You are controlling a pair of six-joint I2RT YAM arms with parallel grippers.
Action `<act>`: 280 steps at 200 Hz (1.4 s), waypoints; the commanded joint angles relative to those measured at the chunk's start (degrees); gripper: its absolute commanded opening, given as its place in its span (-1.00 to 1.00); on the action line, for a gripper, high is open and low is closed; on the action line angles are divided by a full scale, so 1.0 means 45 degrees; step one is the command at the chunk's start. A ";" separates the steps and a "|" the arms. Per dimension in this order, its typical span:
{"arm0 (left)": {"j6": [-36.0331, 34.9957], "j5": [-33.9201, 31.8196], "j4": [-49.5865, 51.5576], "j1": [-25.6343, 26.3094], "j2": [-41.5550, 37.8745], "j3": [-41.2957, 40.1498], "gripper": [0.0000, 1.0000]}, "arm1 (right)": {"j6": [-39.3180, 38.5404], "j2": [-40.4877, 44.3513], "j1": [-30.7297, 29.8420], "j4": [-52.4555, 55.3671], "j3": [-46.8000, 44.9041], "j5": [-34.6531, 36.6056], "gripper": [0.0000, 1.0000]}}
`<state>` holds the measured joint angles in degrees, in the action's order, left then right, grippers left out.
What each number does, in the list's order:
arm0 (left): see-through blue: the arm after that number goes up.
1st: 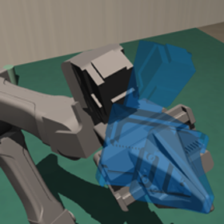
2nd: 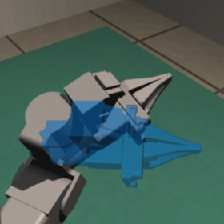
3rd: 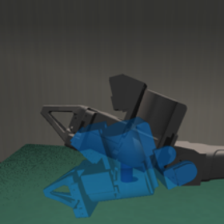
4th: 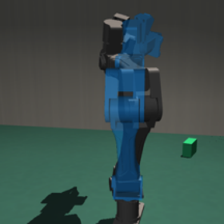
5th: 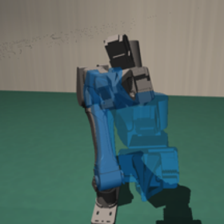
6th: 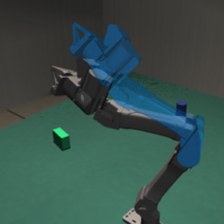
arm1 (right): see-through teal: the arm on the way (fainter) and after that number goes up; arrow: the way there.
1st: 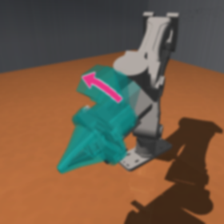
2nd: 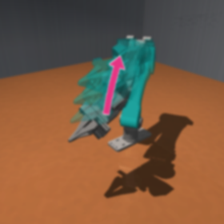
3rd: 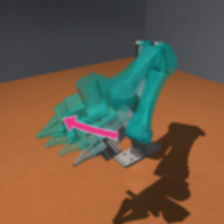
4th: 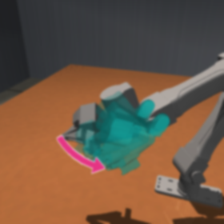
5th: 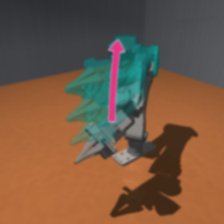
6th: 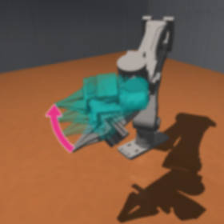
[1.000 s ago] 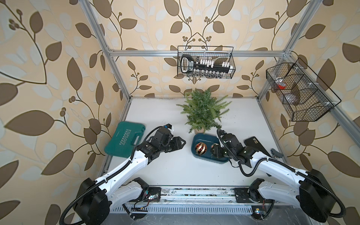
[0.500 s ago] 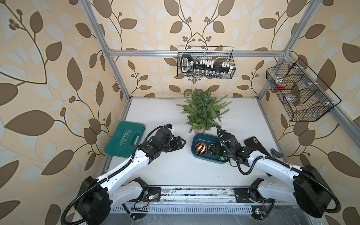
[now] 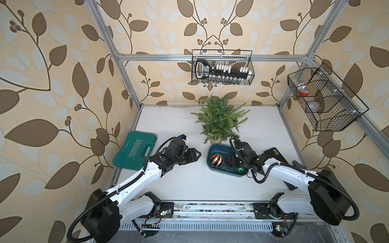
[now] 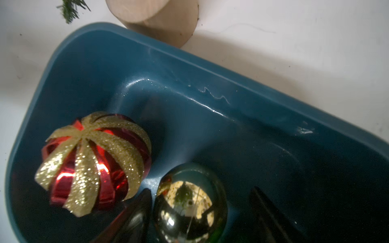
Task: Decorate the small christmas tree with ornaments
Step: Pick up an ornament from the container.
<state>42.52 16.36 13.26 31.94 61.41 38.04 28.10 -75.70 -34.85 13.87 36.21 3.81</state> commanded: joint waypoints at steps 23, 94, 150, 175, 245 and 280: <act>0.0149 0.0056 -0.0507 0.0070 0.0079 -0.0170 0.13 | -0.0592 -0.0600 -0.0006 0.1134 0.0528 -0.0268 0.42; 0.0199 0.0106 -0.0545 0.0066 0.0222 -0.0109 0.13 | -0.0694 -0.1475 -0.0007 0.0842 0.0939 -0.0632 0.15; 0.0028 0.0115 -0.0353 0.0067 0.0039 0.0174 0.13 | -0.0906 0.1063 0.0005 0.1933 0.1510 -0.0903 0.05; -0.0157 0.0110 -0.0254 0.0088 -0.0242 0.0407 0.13 | -0.1068 0.2582 0.0010 0.2333 0.1716 -0.1229 0.05; -0.0187 0.1343 -0.1012 0.0086 -0.1174 0.0928 0.10 | -0.0927 0.5221 0.0009 0.2782 0.2738 -0.2932 0.04; -0.0131 0.1846 -0.1237 0.0070 -0.1361 0.1459 0.10 | -0.0721 0.5187 0.0010 0.3337 0.4304 -0.2919 0.05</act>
<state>42.35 21.30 10.70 31.94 56.73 40.80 24.27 -52.45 -34.85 26.81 50.61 -8.03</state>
